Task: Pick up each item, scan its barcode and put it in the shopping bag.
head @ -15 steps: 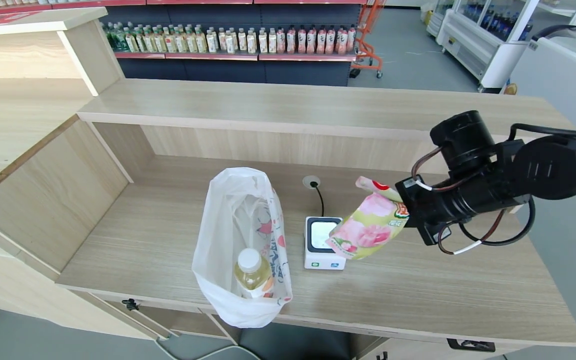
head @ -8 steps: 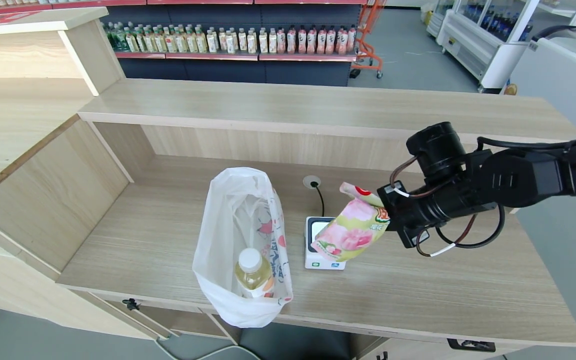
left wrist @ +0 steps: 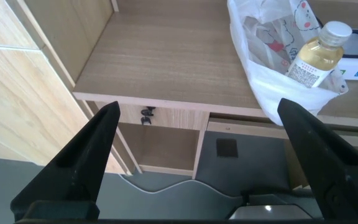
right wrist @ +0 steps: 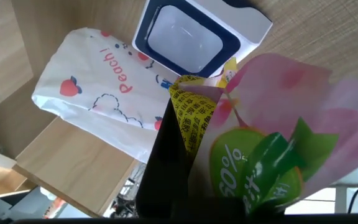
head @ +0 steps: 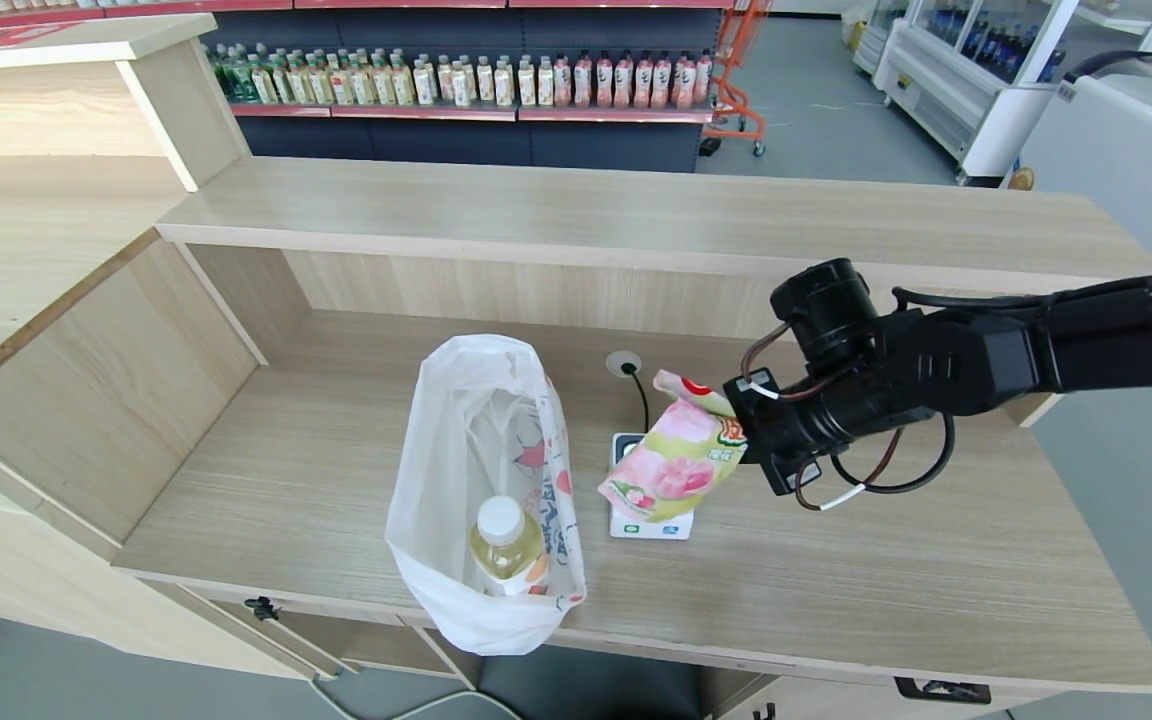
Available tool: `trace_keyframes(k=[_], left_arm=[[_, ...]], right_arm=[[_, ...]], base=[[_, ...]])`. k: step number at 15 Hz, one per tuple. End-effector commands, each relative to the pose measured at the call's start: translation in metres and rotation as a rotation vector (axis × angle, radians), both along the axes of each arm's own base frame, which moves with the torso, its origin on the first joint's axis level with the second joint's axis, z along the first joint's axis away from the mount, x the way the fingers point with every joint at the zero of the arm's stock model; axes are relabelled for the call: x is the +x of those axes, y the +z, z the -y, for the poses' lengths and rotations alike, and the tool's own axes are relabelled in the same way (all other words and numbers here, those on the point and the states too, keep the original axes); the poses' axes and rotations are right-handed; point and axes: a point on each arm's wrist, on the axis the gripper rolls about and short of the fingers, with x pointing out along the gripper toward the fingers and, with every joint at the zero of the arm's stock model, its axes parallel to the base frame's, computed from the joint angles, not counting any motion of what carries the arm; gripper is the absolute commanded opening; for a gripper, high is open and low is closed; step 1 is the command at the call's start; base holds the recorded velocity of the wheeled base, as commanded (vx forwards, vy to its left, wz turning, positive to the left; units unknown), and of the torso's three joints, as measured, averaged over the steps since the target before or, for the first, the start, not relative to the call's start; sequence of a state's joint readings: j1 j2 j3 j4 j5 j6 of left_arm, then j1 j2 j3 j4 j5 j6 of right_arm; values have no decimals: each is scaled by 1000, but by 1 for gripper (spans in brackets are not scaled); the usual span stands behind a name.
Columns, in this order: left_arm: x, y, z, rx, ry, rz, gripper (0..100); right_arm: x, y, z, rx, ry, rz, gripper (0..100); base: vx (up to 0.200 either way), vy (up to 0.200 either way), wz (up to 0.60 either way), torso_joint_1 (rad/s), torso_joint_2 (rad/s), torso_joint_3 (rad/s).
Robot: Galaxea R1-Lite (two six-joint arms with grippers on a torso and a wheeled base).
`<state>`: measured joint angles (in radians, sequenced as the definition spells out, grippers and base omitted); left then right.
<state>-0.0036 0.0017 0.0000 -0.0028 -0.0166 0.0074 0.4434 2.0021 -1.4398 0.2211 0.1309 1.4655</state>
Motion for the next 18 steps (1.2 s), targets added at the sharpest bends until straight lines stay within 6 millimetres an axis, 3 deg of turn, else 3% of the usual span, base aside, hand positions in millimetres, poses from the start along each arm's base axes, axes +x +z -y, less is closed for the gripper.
trace_keyframes(k=[1, 18], left_arm=[[0, 0, 0, 0, 0, 0, 100], [0, 0, 0, -1, 0, 0, 100]], right_arm=[[7, -6, -4, 1, -4, -13, 0], [30, -31, -33, 7, 12, -33, 0]], base=[[0, 0, 0, 0, 0, 0], [0, 0, 0, 0, 0, 0]])
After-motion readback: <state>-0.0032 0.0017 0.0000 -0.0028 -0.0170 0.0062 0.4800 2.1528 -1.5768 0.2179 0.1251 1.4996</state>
